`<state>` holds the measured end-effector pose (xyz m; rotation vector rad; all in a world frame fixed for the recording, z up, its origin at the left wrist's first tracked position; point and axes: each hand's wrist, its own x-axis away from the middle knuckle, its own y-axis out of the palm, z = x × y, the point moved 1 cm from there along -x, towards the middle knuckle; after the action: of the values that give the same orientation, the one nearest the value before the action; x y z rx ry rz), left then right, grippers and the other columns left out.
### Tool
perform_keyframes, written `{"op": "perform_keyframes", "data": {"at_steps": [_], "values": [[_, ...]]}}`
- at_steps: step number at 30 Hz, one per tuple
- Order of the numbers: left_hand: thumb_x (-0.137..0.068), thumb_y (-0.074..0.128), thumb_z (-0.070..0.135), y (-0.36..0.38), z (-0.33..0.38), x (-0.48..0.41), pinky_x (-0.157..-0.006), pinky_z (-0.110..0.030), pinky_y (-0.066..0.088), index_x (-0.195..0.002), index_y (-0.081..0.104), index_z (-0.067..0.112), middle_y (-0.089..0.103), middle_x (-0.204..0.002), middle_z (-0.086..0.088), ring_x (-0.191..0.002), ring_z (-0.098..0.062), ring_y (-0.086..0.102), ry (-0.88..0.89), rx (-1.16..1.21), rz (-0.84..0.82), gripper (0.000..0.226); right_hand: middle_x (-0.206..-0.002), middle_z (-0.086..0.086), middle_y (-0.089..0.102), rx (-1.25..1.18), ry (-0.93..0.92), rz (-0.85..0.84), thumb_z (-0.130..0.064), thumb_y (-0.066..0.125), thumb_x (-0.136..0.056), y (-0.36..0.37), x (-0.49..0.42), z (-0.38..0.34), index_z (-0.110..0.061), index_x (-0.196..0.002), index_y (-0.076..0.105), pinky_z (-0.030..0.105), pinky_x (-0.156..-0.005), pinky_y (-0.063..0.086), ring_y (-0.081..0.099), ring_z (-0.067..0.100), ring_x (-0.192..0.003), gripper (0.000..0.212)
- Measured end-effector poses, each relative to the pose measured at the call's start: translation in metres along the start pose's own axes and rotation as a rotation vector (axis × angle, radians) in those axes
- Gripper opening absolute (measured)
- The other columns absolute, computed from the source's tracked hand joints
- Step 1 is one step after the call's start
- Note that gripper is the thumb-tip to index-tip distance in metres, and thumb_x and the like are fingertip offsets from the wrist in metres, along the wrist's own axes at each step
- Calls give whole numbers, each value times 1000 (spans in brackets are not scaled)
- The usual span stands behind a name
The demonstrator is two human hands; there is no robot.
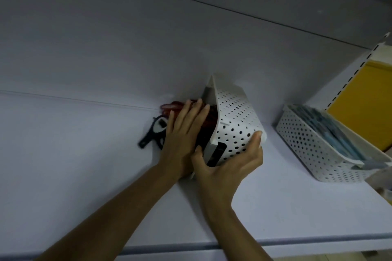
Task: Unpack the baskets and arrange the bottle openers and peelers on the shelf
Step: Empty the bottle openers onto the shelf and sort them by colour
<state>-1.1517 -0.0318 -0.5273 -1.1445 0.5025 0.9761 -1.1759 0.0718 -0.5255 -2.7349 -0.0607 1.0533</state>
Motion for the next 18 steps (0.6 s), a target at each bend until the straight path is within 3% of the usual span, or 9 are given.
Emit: {"op": "perform_keyframes", "data": {"at_steps": [2,6,10,14,16,18], "values": [[-84,38,56,0,-3,1,-115,-50,12,-148,12,25,23,-156,-3,-145,-21,13,12,-10,-29,76,-146,12,21,7,1,-13,-42,78,-56,0,0,-1,-35,-145,8,54,-106,37,24,21,-135,113],[-81,33,63,3,-10,-3,-117,-40,8,-150,12,28,20,-157,4,-146,-14,11,-131,-40,-230,80,-146,11,21,20,-37,-23,-46,78,-56,-1,2,-6,-35,-144,9,54,-105,38,26,23,-134,113],[-81,40,62,-10,-36,6,-118,-50,4,-151,8,30,15,-159,3,-146,-19,9,-24,-233,-443,83,-144,20,27,71,-89,-23,-51,75,-57,1,4,-13,-28,-143,15,48,-104,35,29,27,-130,108],[-74,34,63,-21,-42,13,-117,-50,1,-151,14,27,23,-157,2,-145,-18,16,-25,-248,-488,87,-141,26,32,131,-141,-23,-58,70,-58,3,5,-17,-21,-141,19,43,-100,30,29,30,-127,104],[-75,37,62,-20,-40,12,-118,-47,8,-149,21,27,31,-153,3,-141,-16,25,-22,-216,-460,83,-141,27,31,143,-154,-24,-55,74,-57,2,4,-16,-21,-141,18,42,-100,29,28,30,-127,106],[-81,48,55,-19,-39,10,-113,-44,27,-145,33,23,43,-144,4,-133,-15,37,-17,-70,-409,73,-141,28,31,154,-167,-24,-53,76,-57,1,3,-15,-21,-142,18,42,-100,29,28,31,-127,108]]}}
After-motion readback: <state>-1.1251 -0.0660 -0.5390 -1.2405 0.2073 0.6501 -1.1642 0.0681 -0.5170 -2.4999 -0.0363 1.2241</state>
